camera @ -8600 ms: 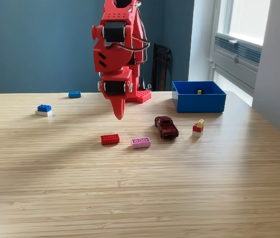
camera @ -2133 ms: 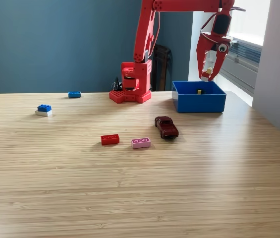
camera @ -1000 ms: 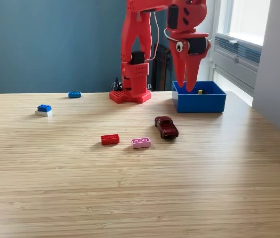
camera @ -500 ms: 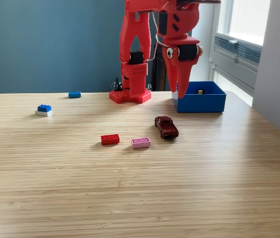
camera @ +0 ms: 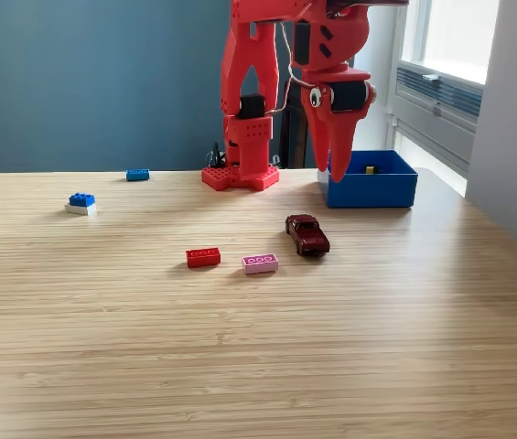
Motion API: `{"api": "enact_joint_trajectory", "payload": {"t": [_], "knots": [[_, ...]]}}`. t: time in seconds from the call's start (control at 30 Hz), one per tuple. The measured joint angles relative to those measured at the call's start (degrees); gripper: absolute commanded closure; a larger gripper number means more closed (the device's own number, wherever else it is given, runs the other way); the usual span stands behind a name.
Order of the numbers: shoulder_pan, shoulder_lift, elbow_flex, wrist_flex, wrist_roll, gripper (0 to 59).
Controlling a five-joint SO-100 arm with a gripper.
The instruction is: Grasp a lego block and put it in the bin.
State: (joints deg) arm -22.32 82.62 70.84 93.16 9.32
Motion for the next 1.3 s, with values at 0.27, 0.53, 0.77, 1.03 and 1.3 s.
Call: {"api": "enact_joint_trajectory", "payload": {"t": [0.27, 0.53, 0.77, 1.03, 1.3], "knots": [[11.34, 0.0, 1.93, -6.15, -2.37, 42.3], [25.22, 0.0, 7.29, -12.48, -8.88, 39.0], [27.86, 0.18, 16.88, -14.15, -15.73, 36.5], [30.67, 0.35, 22.15, -19.51, -24.43, 33.8], [32.26, 0.35, 22.15, -23.64, -27.16, 33.4]]}}
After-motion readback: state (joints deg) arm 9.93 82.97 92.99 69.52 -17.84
